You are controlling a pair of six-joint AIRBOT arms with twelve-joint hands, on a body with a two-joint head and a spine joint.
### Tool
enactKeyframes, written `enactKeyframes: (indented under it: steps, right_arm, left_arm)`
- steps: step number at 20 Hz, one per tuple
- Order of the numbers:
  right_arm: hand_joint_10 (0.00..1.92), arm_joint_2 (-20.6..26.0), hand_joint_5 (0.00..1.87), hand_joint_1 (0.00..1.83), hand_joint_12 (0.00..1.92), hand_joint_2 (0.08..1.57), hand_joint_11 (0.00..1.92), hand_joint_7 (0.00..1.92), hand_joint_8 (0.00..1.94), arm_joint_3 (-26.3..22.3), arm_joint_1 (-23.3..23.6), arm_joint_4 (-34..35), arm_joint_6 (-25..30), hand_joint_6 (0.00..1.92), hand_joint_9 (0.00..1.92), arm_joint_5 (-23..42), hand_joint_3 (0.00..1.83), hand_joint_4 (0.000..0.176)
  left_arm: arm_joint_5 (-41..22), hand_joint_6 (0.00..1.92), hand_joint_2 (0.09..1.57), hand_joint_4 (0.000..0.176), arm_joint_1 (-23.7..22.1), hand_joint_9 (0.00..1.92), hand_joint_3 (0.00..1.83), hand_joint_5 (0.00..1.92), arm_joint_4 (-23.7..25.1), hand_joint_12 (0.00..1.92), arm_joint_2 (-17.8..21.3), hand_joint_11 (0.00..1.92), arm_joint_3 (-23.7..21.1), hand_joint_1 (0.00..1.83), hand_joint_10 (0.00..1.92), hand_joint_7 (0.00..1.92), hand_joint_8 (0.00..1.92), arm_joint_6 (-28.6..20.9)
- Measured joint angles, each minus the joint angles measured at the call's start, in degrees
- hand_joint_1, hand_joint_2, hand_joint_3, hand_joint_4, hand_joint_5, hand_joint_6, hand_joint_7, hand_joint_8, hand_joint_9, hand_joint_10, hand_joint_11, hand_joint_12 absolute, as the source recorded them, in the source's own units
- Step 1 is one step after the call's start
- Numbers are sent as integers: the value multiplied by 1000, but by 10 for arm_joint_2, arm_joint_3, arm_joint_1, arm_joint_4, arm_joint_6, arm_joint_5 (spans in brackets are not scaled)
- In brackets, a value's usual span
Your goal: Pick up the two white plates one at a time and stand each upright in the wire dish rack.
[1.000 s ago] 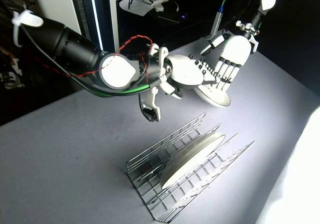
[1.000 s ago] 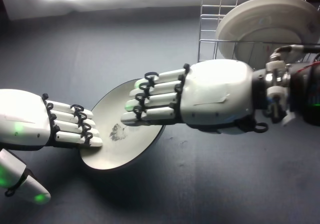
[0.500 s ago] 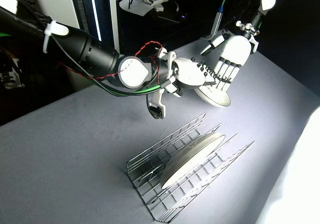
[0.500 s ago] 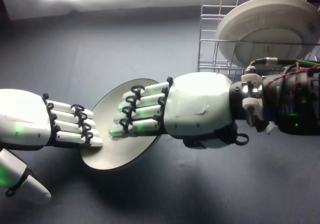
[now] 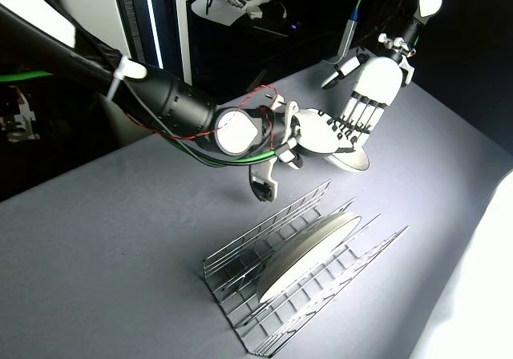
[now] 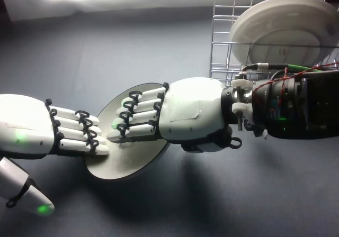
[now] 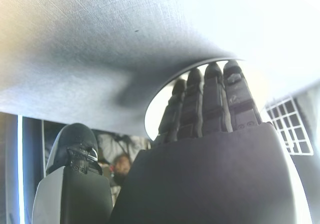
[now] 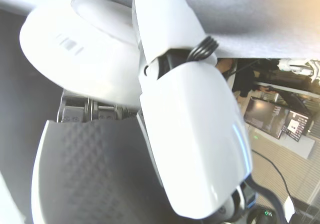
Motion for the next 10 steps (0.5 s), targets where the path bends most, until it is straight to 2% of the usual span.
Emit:
enactKeyframes:
  steps: [6,10]
  right_arm:
    - [0,-7,0,1468,188,1101,0,0,0,9,0,1,0,0,0,3,0,0]
    - [0,-8,0,1456,206,1114,0,0,0,12,0,2,0,0,0,3,4,0]
  left_arm:
    - [0,2,1092,0,0,0,0,57,0,0,0,0,0,0,0,28,2,0]
    - [0,4,1098,0,0,0,0,64,0,0,0,0,0,0,0,38,6,0]
